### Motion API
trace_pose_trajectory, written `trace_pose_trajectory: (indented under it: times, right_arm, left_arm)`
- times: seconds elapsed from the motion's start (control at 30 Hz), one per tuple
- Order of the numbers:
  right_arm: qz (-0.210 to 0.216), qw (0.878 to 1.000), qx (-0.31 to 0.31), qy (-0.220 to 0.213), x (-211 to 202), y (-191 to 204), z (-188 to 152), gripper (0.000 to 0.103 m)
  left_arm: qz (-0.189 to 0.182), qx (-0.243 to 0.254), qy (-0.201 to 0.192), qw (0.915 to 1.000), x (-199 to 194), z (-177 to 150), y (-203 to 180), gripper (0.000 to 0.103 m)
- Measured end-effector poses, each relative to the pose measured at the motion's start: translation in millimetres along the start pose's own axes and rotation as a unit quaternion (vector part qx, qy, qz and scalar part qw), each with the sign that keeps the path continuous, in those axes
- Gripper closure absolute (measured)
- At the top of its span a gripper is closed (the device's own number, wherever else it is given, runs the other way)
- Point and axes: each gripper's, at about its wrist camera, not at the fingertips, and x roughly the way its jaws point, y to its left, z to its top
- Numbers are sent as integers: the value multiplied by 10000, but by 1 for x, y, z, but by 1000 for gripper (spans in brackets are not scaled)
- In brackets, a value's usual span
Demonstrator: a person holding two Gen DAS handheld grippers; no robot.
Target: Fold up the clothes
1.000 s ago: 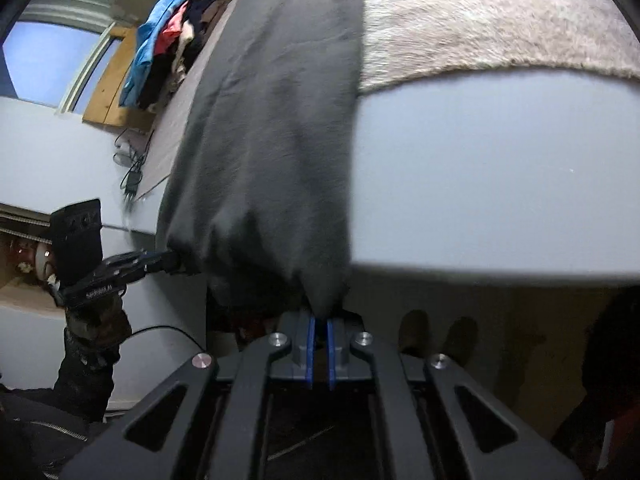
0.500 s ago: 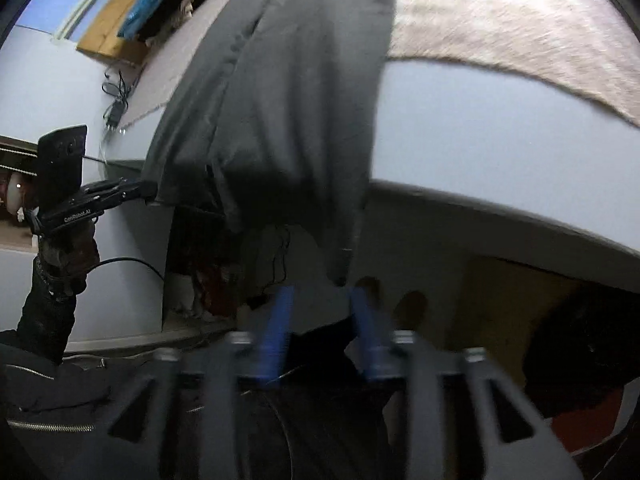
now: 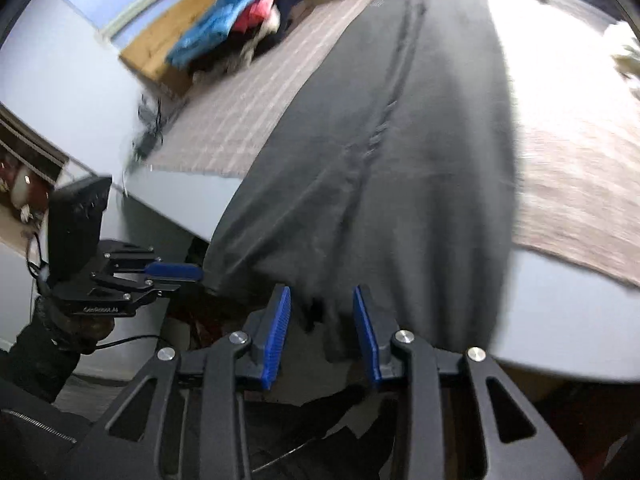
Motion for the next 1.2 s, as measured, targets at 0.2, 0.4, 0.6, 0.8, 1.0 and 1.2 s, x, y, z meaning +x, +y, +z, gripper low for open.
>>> trace_pose_trajectory:
  times: [0.2, 0.4, 0.6, 0.8, 1.0, 1.2]
  right_arm:
    - [368, 9967, 371, 620, 41, 14, -23, 70]
    - [-40, 9972, 571, 482, 57, 9, -29, 70]
    - [152, 9965, 689, 457, 69, 8, -30, 73]
    - [427, 9957, 768, 292, 54, 14, -36, 98]
    - [227, 9960, 817, 262, 25, 1, -44, 98]
    - [-338, 9938, 796, 697, 15, -13, -70, 78]
  left_arm:
    - [-41, -109, 37, 9999, 4, -1, 9, 80]
    - [-68, -170, 74, 9998, 7, -1, 17, 80]
    - [-83, -19, 152, 9998, 11, 7, 15, 80]
    - [-382, -58, 124, 9992, 17, 10, 16, 82]
    - [-667, -195, 133, 9975, 19, 5, 22, 97]
    - [-502, -22, 365, 9981, 19, 2, 17, 90]
